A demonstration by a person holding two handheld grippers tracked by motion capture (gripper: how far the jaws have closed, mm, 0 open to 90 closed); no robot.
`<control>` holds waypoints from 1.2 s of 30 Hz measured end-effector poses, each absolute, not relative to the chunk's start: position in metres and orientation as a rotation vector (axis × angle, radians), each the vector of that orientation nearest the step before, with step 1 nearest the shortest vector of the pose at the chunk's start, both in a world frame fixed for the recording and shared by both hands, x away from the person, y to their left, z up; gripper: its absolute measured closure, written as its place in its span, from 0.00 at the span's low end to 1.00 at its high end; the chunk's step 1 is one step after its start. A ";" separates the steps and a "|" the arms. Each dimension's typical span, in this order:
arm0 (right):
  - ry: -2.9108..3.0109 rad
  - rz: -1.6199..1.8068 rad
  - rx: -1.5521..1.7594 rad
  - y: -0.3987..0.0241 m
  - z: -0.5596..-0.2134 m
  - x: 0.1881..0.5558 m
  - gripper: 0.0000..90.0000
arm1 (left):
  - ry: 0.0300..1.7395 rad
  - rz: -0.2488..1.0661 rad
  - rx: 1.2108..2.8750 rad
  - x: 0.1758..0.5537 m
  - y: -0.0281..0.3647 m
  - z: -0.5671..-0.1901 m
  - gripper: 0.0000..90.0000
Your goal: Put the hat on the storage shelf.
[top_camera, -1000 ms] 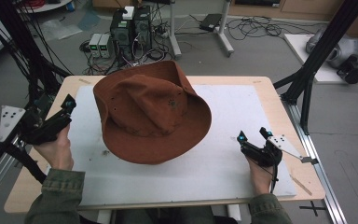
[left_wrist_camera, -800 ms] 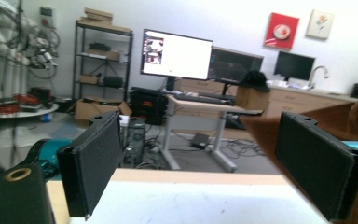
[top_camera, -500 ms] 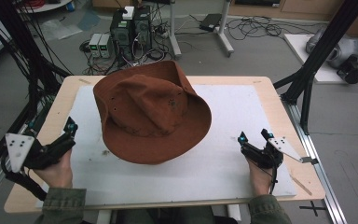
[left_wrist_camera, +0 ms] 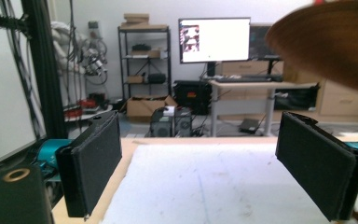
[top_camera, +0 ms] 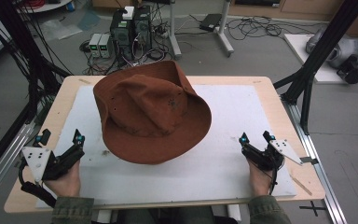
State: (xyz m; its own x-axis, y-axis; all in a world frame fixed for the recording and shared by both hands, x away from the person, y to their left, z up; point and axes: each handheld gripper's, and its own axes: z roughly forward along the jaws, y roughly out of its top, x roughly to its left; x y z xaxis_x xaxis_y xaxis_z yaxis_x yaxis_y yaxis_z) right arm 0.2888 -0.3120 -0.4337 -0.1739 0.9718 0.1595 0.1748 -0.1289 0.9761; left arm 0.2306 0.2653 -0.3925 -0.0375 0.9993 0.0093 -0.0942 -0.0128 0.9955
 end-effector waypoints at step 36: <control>1.361 1.337 1.309 -0.307 -0.438 0.283 0.13 | 1.357 1.259 1.062 0.224 0.280 -0.435 0.16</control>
State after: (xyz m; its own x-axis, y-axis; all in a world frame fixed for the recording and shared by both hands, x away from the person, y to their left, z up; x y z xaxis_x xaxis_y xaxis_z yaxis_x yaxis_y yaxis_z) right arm 0.2834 -0.3070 -0.4381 -0.1400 0.9834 0.1154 0.1325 -0.0969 0.9864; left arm 0.2240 0.2804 -0.4355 -0.1540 0.9842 -0.0874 -0.0132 0.0864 0.9962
